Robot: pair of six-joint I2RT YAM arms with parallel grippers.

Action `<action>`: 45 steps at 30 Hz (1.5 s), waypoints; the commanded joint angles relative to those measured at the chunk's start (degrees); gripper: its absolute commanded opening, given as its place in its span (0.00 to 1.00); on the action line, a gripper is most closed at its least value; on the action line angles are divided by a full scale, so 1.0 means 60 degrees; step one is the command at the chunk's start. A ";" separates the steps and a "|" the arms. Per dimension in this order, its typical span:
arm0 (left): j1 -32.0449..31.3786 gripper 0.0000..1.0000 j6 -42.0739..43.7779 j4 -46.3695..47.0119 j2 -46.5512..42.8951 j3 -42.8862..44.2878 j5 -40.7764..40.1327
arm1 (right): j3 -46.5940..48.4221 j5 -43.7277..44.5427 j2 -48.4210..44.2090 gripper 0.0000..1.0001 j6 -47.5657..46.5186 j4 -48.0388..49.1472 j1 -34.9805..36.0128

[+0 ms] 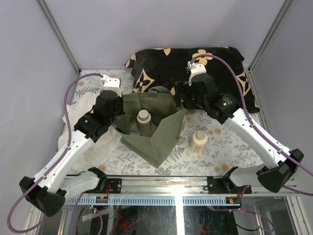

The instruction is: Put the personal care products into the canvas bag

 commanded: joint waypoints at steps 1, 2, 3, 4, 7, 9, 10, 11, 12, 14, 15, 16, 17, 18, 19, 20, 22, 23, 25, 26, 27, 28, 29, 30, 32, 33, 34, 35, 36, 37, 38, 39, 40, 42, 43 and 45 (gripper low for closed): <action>0.0199 0.00 -0.0156 -0.1343 -0.0551 0.0350 -0.1054 | 0.0104 0.0865 -0.0335 0.99 0.0133 0.0004 -0.0142; 0.0217 0.00 -0.0231 -0.1532 -0.0696 0.0302 -0.1252 | 0.0164 0.0843 -0.0323 0.99 0.0067 -0.0001 -0.0170; 0.0232 0.00 -0.0321 -0.1680 -0.0854 0.0249 -0.1436 | 0.0225 0.0812 -0.0281 0.99 0.0018 0.0015 -0.0208; 0.0247 0.00 -0.0388 -0.1839 -0.1012 0.0204 -0.1598 | 0.0327 0.0787 -0.0208 0.99 -0.0001 -0.0053 -0.0273; 0.0305 0.00 -0.0537 -0.2405 -0.1324 0.0176 -0.1935 | 0.0827 0.0529 -0.0061 0.99 0.0091 -0.0426 -0.0503; 0.0322 0.00 -0.0611 -0.2667 -0.1485 0.0117 -0.2004 | 0.0958 0.0006 -0.0275 0.99 0.0053 -0.0135 -0.0512; 0.0324 0.00 -0.0675 -0.2735 -0.1573 0.0057 -0.2021 | 0.0998 -0.0374 -0.0401 0.99 0.0047 0.0080 -0.0512; 0.0328 0.00 -0.0738 -0.2775 -0.1653 0.0015 -0.2028 | 0.1054 -0.0719 -0.0514 0.99 0.0061 0.0250 -0.0511; 0.0341 0.00 -0.0806 -0.2847 -0.1706 -0.0025 -0.2042 | 0.1140 -0.1013 -0.0587 0.99 0.0080 0.0407 -0.0512; 0.0343 0.00 -0.0918 -0.3014 -0.1761 -0.0021 -0.2102 | 0.1316 -0.1235 -0.0640 0.99 0.0074 0.0497 -0.0513; 0.0332 0.00 -0.0955 -0.3125 -0.1773 -0.0015 -0.2189 | 0.1372 -0.1177 -0.0615 0.99 0.0013 0.0485 -0.0513; 0.0337 0.00 -0.0992 -0.3208 -0.1803 -0.0022 -0.2282 | 0.1392 -0.1025 -0.0554 0.99 -0.0051 0.0425 -0.0520; 0.0355 0.00 -0.1012 -0.3294 -0.1838 -0.0008 -0.2378 | 0.1416 -0.0841 -0.0436 0.99 -0.0114 0.0269 -0.0526; 0.0354 0.00 -0.1040 -0.3381 -0.1871 0.0018 -0.2521 | 0.1407 -0.0694 -0.0233 0.99 -0.0171 0.0122 -0.0552; 0.0361 0.00 -0.1062 -0.3482 -0.1905 0.0047 -0.2644 | 0.1294 -0.0692 -0.0087 0.99 -0.0199 0.0043 -0.0587; 0.0375 0.00 -0.1064 -0.3553 -0.1929 0.0090 -0.2762 | 0.1093 -0.0820 0.0042 0.99 -0.0171 0.0101 -0.0630; 0.0425 0.00 -0.1129 -0.3660 -0.1926 0.0221 -0.2953 | 0.0364 -0.1573 0.0543 0.99 0.0041 0.0580 -0.0806; 0.0426 0.00 -0.1157 -0.3663 -0.1914 0.0257 -0.2956 | 0.0275 -0.1726 0.0745 0.99 0.0060 0.0676 -0.0853; 0.0434 0.00 -0.1234 -0.3627 -0.1934 0.0257 -0.2902 | 0.0249 -0.1944 0.1220 1.00 -0.0016 0.0767 -0.0898; 0.0439 0.00 -0.1251 -0.3599 -0.1964 0.0216 -0.2876 | 0.0250 -0.2066 0.1421 0.98 -0.0102 0.0845 -0.0907; 0.0428 0.00 -0.1255 -0.3564 -0.2017 0.0159 -0.2858 | 0.0310 -0.2207 0.1638 0.96 -0.0214 0.0917 -0.0908; 0.0425 0.00 -0.1226 -0.3486 -0.2101 0.0086 -0.2792 | 0.0369 -0.2384 0.1823 0.93 -0.0352 0.1006 -0.0908; 0.0419 0.00 -0.1184 -0.3298 -0.2197 0.0013 -0.2698 | 0.0419 -0.2560 0.1978 0.92 -0.0542 0.1155 -0.0901; 0.0422 0.00 -0.1158 -0.3096 -0.2312 -0.0086 -0.2552 | 0.0430 -0.2714 0.2120 0.91 -0.0732 0.1313 -0.0907; 0.0429 0.00 -0.1068 -0.2599 -0.2579 -0.0295 -0.2025 | 0.0449 -0.3019 0.2369 0.89 -0.1389 0.1579 -0.0908; 0.0427 0.00 -0.1072 -0.2362 -0.2665 -0.0392 -0.1745 | 0.0509 -0.3167 0.2522 0.89 -0.1781 0.1596 -0.0908; 0.0427 0.00 -0.1110 -0.2155 -0.2738 -0.0490 -0.1516 | 0.0575 -0.3262 0.2677 0.89 -0.2207 0.1568 -0.0908; 0.0427 0.00 -0.1164 -0.1959 -0.2784 -0.0575 -0.1387 | 0.0650 -0.3309 0.2813 0.89 -0.2524 0.1557 -0.0908; 0.0427 0.00 -0.1220 -0.1815 -0.2808 -0.0667 -0.1295 | 0.0655 -0.3425 0.2926 0.90 -0.2948 0.1581 -0.0908; 0.0427 0.00 -0.1249 -0.1658 -0.2809 -0.0747 -0.1249 | 0.0554 -0.3507 0.2976 0.91 -0.3351 0.1668 -0.0908; 0.0427 0.00 -0.1265 -0.1521 -0.2806 -0.0827 -0.1216 | 0.0418 -0.3577 0.3001 0.92 -0.3681 0.1809 -0.0906; 0.0419 0.00 -0.1262 -0.1402 -0.2791 -0.0901 -0.1212 | 0.0280 -0.3844 0.3018 0.94 -0.4127 0.1938 -0.0906; 0.0426 0.00 -0.1232 -0.1304 -0.2771 -0.0951 -0.1197 | 0.0087 -0.3944 0.3033 0.95 -0.4555 0.2086 -0.0908; 0.0426 0.00 -0.1165 -0.1152 -0.2701 -0.1022 -0.1222 | -0.0187 -0.4265 0.3080 0.97 -0.5451 0.2309 -0.0901; 0.0427 0.00 -0.1123 -0.1090 -0.2666 -0.1048 -0.1198 | -0.0283 -0.4342 0.3087 0.98 -0.5775 0.2398 -0.0907; 0.0427 0.00 -0.1061 -0.1018 -0.2615 -0.1078 -0.1204 | -0.0313 -0.4614 0.3274 0.99 -0.6391 0.2422 -0.0908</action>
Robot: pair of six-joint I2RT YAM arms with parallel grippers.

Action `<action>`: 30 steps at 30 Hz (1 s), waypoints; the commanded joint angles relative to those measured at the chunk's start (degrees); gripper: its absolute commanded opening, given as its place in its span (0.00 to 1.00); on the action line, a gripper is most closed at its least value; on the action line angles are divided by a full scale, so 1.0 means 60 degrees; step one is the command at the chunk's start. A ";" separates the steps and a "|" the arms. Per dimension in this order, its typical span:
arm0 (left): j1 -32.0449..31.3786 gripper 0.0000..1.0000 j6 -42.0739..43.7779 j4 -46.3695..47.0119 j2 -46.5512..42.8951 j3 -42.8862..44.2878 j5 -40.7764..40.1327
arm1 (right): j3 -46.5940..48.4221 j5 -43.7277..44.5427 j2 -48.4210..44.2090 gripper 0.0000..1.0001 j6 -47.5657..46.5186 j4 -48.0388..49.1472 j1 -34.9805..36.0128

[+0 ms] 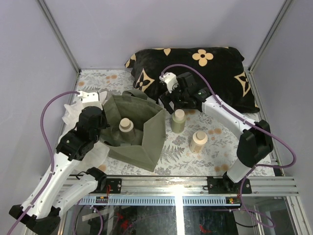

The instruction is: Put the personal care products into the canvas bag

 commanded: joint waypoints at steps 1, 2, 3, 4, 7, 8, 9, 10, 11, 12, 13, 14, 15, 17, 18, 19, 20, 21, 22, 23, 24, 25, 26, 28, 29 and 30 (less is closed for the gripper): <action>0.0084 0.00 0.0102 0.1253 0.0117 -0.0172 0.0081 | -0.0109 -0.0949 0.0280 0.99 -0.2262 0.0732 -0.0030; 0.0073 0.00 0.0131 0.1281 0.0134 -0.0190 0.0085 | -0.0115 -0.1039 0.0316 1.00 -0.2501 0.0814 -0.0030; 0.0083 0.00 0.0158 0.1299 0.0152 -0.0207 0.0075 | -0.0132 -0.1120 0.0354 1.00 -0.2695 0.0914 -0.0023; 0.0075 0.00 0.0166 0.1316 0.0173 -0.0229 0.0075 | -0.0160 -0.1187 0.0377 1.00 -0.2886 0.1044 -0.0029; 0.0084 0.00 0.0154 0.1359 0.0215 -0.0267 0.0058 | -0.0326 -0.1511 0.0447 1.00 -0.3452 0.1529 -0.0030; 0.0082 0.00 0.0142 0.1373 0.0216 -0.0279 0.0057 | -0.0417 -0.1672 0.0469 1.00 -0.3598 0.1729 -0.0030; 0.0084 0.00 0.0127 0.1371 0.0216 -0.0293 0.0046 | -0.0481 -0.1836 0.0490 1.00 -0.3757 0.1869 -0.0030; 0.0084 0.00 0.0113 0.1386 0.0216 -0.0297 0.0030 | -0.0546 -0.1950 0.0524 1.00 -0.3892 0.2035 -0.0030; 0.0084 0.00 0.0096 0.1389 0.0216 -0.0308 0.0015 | -0.0604 -0.2030 0.0578 0.99 -0.4010 0.2149 -0.0030; 0.0088 0.00 0.0081 0.1390 0.0216 -0.0310 0.0002 | -0.0592 -0.2079 0.0657 0.99 -0.4127 0.2176 -0.0030; 0.0077 0.00 0.0067 0.1390 0.0208 -0.0308 0.0009 | -0.0506 -0.2111 0.0752 1.00 -0.4228 0.2123 -0.0023; 0.0078 0.00 0.0052 0.1390 0.0222 -0.0319 0.0012 | -0.0425 -0.2110 0.0902 1.00 -0.4336 0.2034 -0.0029; 0.0084 0.00 0.0037 0.1390 0.0229 -0.0315 0.0014 | -0.0348 -0.2082 0.1009 0.99 -0.4444 0.1951 -0.0030; 0.0085 0.00 0.0008 0.1382 0.0227 -0.0301 0.0019 | -0.0199 -0.1968 0.1169 0.99 -0.4655 0.1841 -0.0036; 0.0084 0.00 -0.0007 0.1376 0.0217 -0.0311 0.0001 | -0.0119 -0.1910 0.1213 0.99 -0.4744 0.1781 -0.0036; 0.0084 0.00 -0.0029 0.1375 0.0219 -0.0299 -0.0009 | -0.0070 -0.1837 0.1239 0.99 -0.4832 0.1755 -0.0055; 0.0082 0.00 -0.0048 0.1362 0.0223 -0.0297 -0.0023 | -0.0028 -0.1786 0.1238 1.00 -0.4895 0.1741 -0.0079; 0.0084 0.00 -0.0052 0.1361 0.0228 -0.0290 -0.0029 | 0.0001 -0.1759 0.1245 0.99 -0.4963 0.1750 -0.0119; 0.0084 0.00 -0.0053 0.1348 0.0234 -0.0295 -0.0042 | 0.0051 -0.1801 0.1254 1.00 -0.4997 0.1756 -0.0160; 0.0082 0.00 -0.0053 0.1346 0.0245 -0.0293 -0.0046 | 0.0128 -0.1926 0.1289 0.99 -0.5018 0.1704 -0.0206; 0.0080 0.00 -0.0043 0.1346 0.0272 -0.0297 -0.0046 | 0.0263 -0.2088 0.1362 1.00 -0.5037 0.1518 -0.0250; 0.0084 0.00 -0.0039 0.1348 0.0287 -0.0295 -0.0057 | 0.0419 -0.2216 0.1479 0.97 -0.5048 0.1371 -0.0286; 0.0082 0.00 -0.0038 0.1346 0.0314 -0.0281 -0.0060 | 0.0638 -0.2300 0.1618 0.91 -0.5075 0.1103 -0.0293; 0.0084 0.00 -0.0023 0.1371 0.0388 -0.0268 -0.0061 | 0.1109 -0.2417 0.1954 0.72 -0.5091 0.0442 -0.0293; 0.0077 0.00 -0.0012 0.1387 0.0411 -0.0259 -0.0046 | 0.1341 -0.2481 0.2122 0.60 -0.5066 0.0159 -0.0294; 0.0076 0.00 -0.0009 0.1413 0.0447 -0.0247 -0.0033 | 0.1555 -0.2523 0.2270 0.47 -0.5030 -0.0090 -0.0294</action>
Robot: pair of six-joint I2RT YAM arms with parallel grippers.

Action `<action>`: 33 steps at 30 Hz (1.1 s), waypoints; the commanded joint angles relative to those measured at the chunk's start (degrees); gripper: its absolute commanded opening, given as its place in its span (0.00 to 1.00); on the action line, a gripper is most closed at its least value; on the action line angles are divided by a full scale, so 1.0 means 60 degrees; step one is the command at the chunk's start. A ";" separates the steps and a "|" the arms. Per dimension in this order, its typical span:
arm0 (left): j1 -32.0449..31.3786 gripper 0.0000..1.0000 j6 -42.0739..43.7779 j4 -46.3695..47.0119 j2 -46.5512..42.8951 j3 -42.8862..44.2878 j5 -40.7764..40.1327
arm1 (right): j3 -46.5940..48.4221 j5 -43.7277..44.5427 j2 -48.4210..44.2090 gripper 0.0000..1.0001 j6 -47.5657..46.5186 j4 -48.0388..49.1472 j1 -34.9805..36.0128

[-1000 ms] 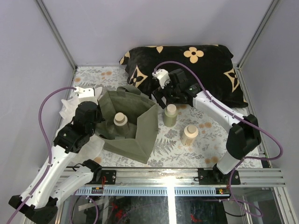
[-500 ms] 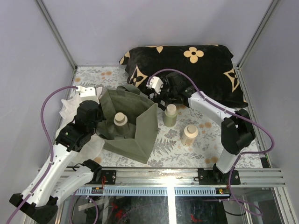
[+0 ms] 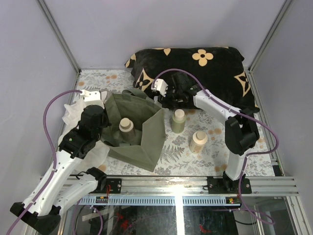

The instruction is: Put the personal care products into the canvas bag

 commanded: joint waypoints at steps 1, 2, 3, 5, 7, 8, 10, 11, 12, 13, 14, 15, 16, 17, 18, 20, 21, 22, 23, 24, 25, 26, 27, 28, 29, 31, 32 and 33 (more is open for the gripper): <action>0.0076 0.00 -0.0142 0.0914 0.0209 -0.0074 -0.0061 | 0.1266 -0.0580 0.0628 0.35 -0.0087 -0.1013 -0.0055; 0.0077 0.00 -0.0140 0.0933 0.0246 -0.0065 -0.0044 | 0.1439 -0.0603 0.0747 0.23 -0.0008 -0.1213 -0.0046; 0.0077 0.00 -0.0140 0.0949 0.0258 -0.0056 -0.0033 | 0.1607 -0.0632 0.0860 0.06 0.0073 -0.1426 -0.0049; 0.0075 0.00 -0.0140 0.0988 0.0284 -0.0028 0.0019 | 0.1875 -0.0604 0.1022 0.00 0.0305 -0.1733 -0.0061; 0.0070 0.00 -0.0136 0.1032 0.0297 -0.0036 0.0057 | 0.2126 -0.0545 0.1120 0.00 0.0579 -0.1958 -0.0068; 0.0085 0.00 -0.0137 0.1040 0.0305 -0.0038 0.0066 | 0.2184 -0.0511 0.1140 0.00 0.0736 -0.2018 -0.0068; 0.0093 0.00 -0.0125 0.1069 0.0302 -0.0051 0.0089 | 0.2157 -0.0289 0.1132 0.00 0.1084 -0.2042 -0.0082; 0.0092 0.00 -0.0114 0.1092 0.0293 -0.0060 0.0090 | 0.2112 -0.0103 0.1072 0.00 0.1310 -0.1984 -0.0083; 0.0084 0.00 -0.0111 0.1086 0.0299 -0.0065 0.0112 | 0.2087 0.0072 0.1013 0.00 0.1499 -0.1938 -0.0090; 0.0091 0.00 -0.0110 0.1105 0.0294 -0.0067 0.0118 | 0.2065 0.0169 0.0903 0.00 0.1653 -0.1922 -0.0117; 0.0084 0.00 -0.0110 0.1109 0.0310 -0.0067 0.0126 | 0.2006 0.0300 0.0754 0.00 0.1855 -0.1824 -0.0156; 0.0082 0.00 -0.0110 0.1088 0.0297 -0.0060 0.0131 | 0.1945 0.0509 0.0572 0.00 0.2100 -0.1679 -0.0198; 0.0089 0.00 -0.0121 0.1085 0.0288 -0.0067 0.0141 | 0.1874 0.0694 0.0339 0.00 0.2393 -0.1485 -0.0251; 0.0091 0.00 -0.0136 0.1089 0.0284 -0.0067 0.0136 | 0.1790 0.1005 0.0117 0.00 0.2558 -0.1338 -0.0259; 0.0092 0.00 -0.0139 0.1073 0.0290 -0.0066 0.0134 | 0.1741 0.1399 -0.0141 0.00 0.2741 -0.1213 -0.0271; 0.0092 0.00 -0.0168 0.1078 0.0296 -0.0056 0.0169 | 0.1757 0.2246 -0.0602 0.00 0.3053 -0.1099 -0.0287; 0.0092 0.00 -0.0182 0.1086 0.0319 -0.0066 0.0184 | 0.1843 0.2709 -0.0812 0.00 0.3182 -0.1139 -0.0280; 0.0090 0.00 -0.0194 0.1100 0.0348 -0.0067 0.0202 | 0.2000 0.3095 -0.1052 0.00 0.3319 -0.1197 -0.0287; 0.0091 0.00 -0.0185 0.1125 0.0364 -0.0078 0.0230 | 0.2166 0.3398 -0.1212 0.00 0.3494 -0.1250 -0.0288; 0.0092 0.00 -0.0184 0.1163 0.0392 -0.0102 0.0243 | 0.2355 0.3670 -0.1358 0.00 0.3635 -0.1338 -0.0288; 0.0090 0.00 -0.0184 0.1203 0.0427 -0.0118 0.0257 | 0.2571 0.3854 -0.1521 0.00 0.3773 -0.1398 -0.0288; 0.0099 0.00 -0.0171 0.1253 0.0469 -0.0132 0.0275 | 0.2743 0.3963 -0.1657 0.00 0.3983 -0.1400 -0.0284; 0.0093 0.00 -0.0169 0.1313 0.0505 -0.0151 0.0307 | 0.2933 0.3967 -0.1908 0.00 0.4131 -0.1398 -0.0280; 0.0092 0.00 -0.0169 0.1373 0.0543 -0.0155 0.0327 | 0.3127 0.3919 -0.2106 0.00 0.4245 -0.1378 -0.0276; 0.0092 0.00 -0.0158 0.1429 0.0587 -0.0168 0.0348 | 0.3279 0.3883 -0.2309 0.00 0.4340 -0.1335 -0.0275; 0.0092 0.00 -0.0154 0.1560 0.0678 -0.0179 0.0400 | 0.3602 0.3484 -0.2670 0.00 0.4360 -0.1311 -0.0273; 0.0092 0.00 -0.0154 0.1629 0.0702 -0.0193 0.0427 | 0.3793 0.3287 -0.2822 0.00 0.4343 -0.1341 -0.0273; 0.0088 0.00 -0.0152 0.1673 0.0751 -0.0210 0.0452 | 0.4005 0.3163 -0.2948 0.00 0.4318 -0.1366 -0.0271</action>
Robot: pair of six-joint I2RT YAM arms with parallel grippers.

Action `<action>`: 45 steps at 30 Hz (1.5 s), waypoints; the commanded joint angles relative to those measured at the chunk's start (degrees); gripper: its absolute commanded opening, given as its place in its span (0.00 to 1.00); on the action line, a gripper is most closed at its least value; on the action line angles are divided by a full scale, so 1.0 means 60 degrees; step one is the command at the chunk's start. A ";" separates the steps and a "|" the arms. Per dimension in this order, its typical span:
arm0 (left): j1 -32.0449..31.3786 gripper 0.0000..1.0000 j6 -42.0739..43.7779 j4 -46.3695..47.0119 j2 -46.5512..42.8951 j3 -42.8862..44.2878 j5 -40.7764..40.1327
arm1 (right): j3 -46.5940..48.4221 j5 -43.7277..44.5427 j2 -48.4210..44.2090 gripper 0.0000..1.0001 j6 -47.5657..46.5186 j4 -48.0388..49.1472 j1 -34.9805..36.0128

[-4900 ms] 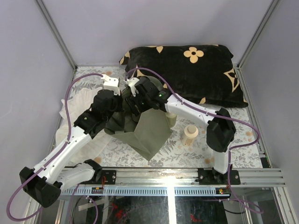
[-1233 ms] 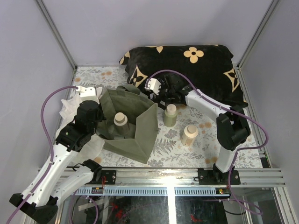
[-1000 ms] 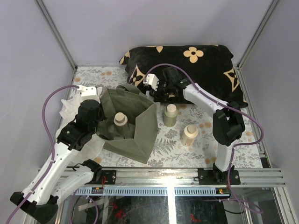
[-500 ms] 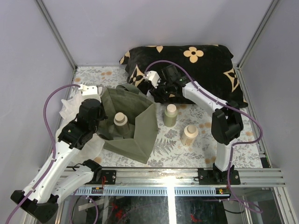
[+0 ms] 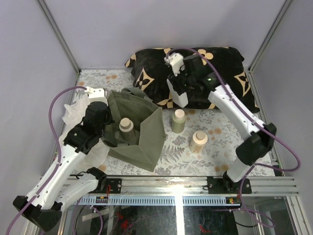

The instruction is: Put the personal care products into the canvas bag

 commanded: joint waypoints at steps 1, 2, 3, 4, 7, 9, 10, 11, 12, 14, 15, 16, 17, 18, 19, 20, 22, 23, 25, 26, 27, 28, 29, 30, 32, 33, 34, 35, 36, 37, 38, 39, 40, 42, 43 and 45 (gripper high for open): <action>0.0044 0.00 -0.0154 0.1207 0.0236 -0.0210 0.0284 | 0.1785 0.0007 -0.1718 0.00 0.0222 0.1502 -0.0113; 0.0047 0.00 -0.0154 0.1263 0.0270 -0.0224 0.0322 | 0.1934 -0.0082 -0.1845 0.00 0.0233 0.1544 -0.0113; 0.0048 0.00 -0.0154 0.1311 0.0298 -0.0239 0.0359 | 0.2029 -0.0194 -0.2015 0.00 0.0244 0.1641 -0.0113; 0.0041 0.00 -0.0154 0.1355 0.0347 -0.0243 0.0379 | 0.2039 -0.0358 -0.2207 0.00 0.0275 0.1827 -0.0105; 0.0047 0.00 -0.0140 0.1496 0.0453 -0.0251 0.0413 | 0.1769 -0.1087 -0.2811 0.00 0.0626 0.2655 -0.0102; 0.0047 0.00 -0.0127 0.1565 0.0497 -0.0249 0.0458 | 0.1701 -0.1811 -0.3042 0.00 0.0936 0.3118 -0.0112; 0.0048 0.00 -0.0125 0.1583 0.0530 -0.0244 0.0464 | 0.1801 -0.2115 -0.3066 0.00 0.1093 0.3220 -0.0105; 0.0048 0.00 -0.0125 0.1610 0.0550 -0.0243 0.0471 | 0.1925 -0.2413 -0.3037 0.00 0.1254 0.3276 -0.0105; 0.0048 0.00 -0.0125 0.1640 0.0564 -0.0243 0.0457 | 0.2037 -0.2770 -0.3008 0.00 0.1424 0.3355 -0.0112; 0.0048 0.00 -0.0125 0.1673 0.0588 -0.0256 0.0469 | 0.2198 -0.3555 -0.2922 0.00 0.1782 0.3571 -0.0102; 0.0046 0.00 -0.0125 0.1690 0.0585 -0.0270 0.0475 | 0.2244 -0.3999 -0.2871 0.00 0.1999 0.3723 -0.0110; 0.0048 0.00 -0.0125 0.1704 0.0574 -0.0285 0.0472 | 0.2258 -0.4347 -0.2821 0.00 0.2314 0.3911 -0.0113; 0.0052 0.00 -0.0136 0.1721 0.0569 -0.0283 0.0479 | 0.2216 -0.4673 -0.2789 0.00 0.2547 0.4125 -0.0113; 0.0050 0.00 -0.0139 0.1728 0.0570 -0.0287 0.0472 | 0.2147 -0.4941 -0.2767 0.00 0.2751 0.4389 -0.0113; 0.0048 0.00 -0.0140 0.1729 0.0555 -0.0293 0.0464 | 0.2065 -0.5135 -0.2738 0.00 0.2965 0.4660 -0.0105; 0.0048 0.00 -0.0140 0.1722 0.0541 -0.0301 0.0474 | 0.1982 -0.5359 -0.2703 0.00 0.3152 0.4901 -0.0108; 0.0046 0.00 -0.0141 0.1714 0.0493 -0.0302 0.0478 | 0.1856 -0.5753 -0.2608 0.00 0.3624 0.5481 -0.0113; 0.0044 0.00 -0.0140 0.1691 0.0463 -0.0289 0.0469 | 0.1818 -0.5980 -0.2550 0.00 0.3859 0.5725 -0.0100; 0.0048 0.00 -0.0140 0.1650 0.0407 -0.0239 0.0513 | 0.1666 -0.6311 -0.2447 0.00 0.4344 0.6232 -0.0067; 0.0048 0.00 -0.0140 0.1637 0.0376 -0.0212 0.0517 | 0.1613 -0.6424 -0.2407 0.00 0.4506 0.6440 -0.0028; 0.0048 0.00 -0.0132 0.1621 0.0357 -0.0194 0.0558 | 0.1574 -0.6471 -0.2367 0.00 0.4610 0.6587 0.0042; 0.0041 0.00 -0.0126 0.1621 0.0340 -0.0166 0.0572 | 0.1576 -0.6477 -0.2322 0.00 0.4642 0.6653 0.0130; 0.0039 0.00 -0.0125 0.1612 0.0331 -0.0157 0.0611 | 0.1602 -0.6490 -0.2271 0.00 0.4668 0.6708 0.0223; 0.0047 0.00 -0.0125 0.1605 0.0320 -0.0139 0.0637 | 0.1634 -0.6481 -0.2220 0.00 0.4691 0.6736 0.0323; 0.0040 0.00 -0.0125 0.1607 0.0312 -0.0122 0.0692 | 0.1699 -0.6540 -0.2079 0.00 0.4800 0.6844 0.0513; 0.0047 0.00 -0.0136 0.1606 0.0305 -0.0126 0.0711 | 0.1703 -0.6544 -0.1994 0.00 0.4872 0.6892 0.0626; 0.0048 0.00 -0.0137 0.1604 0.0304 -0.0126 0.0725 | 0.1673 -0.6561 -0.1935 0.00 0.4933 0.6962 0.0800; 0.0052 0.00 -0.0139 0.1606 0.0304 -0.0126 0.0734 | 0.1621 -0.6546 -0.1880 0.00 0.4966 0.7011 0.0953; 0.0048 0.00 -0.0140 0.1624 0.0291 -0.0126 0.0748 | 0.1586 -0.6526 -0.1825 0.00 0.4966 0.7022 0.1110; 0.0048 0.00 -0.0140 0.1630 0.0288 -0.0122 0.0739 | 0.1565 -0.6526 -0.1767 0.00 0.4976 0.7024 0.1261; 0.0048 0.00 -0.0136 0.1635 0.0275 -0.0127 0.0748 | 0.1560 -0.6522 -0.1701 0.00 0.4988 0.7017 0.1410; 0.0048 0.00 -0.0121 0.1633 0.0266 -0.0119 0.0750 | 0.1523 -0.6518 -0.1662 0.00 0.5006 0.7012 0.1552; 0.0048 0.00 -0.0125 0.1641 0.0254 -0.0114 0.0750 | 0.1462 -0.6510 -0.1639 0.00 0.5023 0.7017 0.1653; 0.0047 0.00 -0.0125 0.1617 0.0214 -0.0040 0.0750 | 0.1192 -0.6453 -0.1652 0.00 0.5108 0.7106 0.1756; 0.0048 0.00 -0.0125 0.1591 0.0205 0.0015 0.0757 | 0.0992 -0.6429 -0.1680 0.00 0.5156 0.7183 0.1780; 0.0049 0.00 -0.0100 0.1494 0.0163 0.0164 0.0744 | 0.0544 -0.6356 -0.1758 0.00 0.5213 0.7295 0.1825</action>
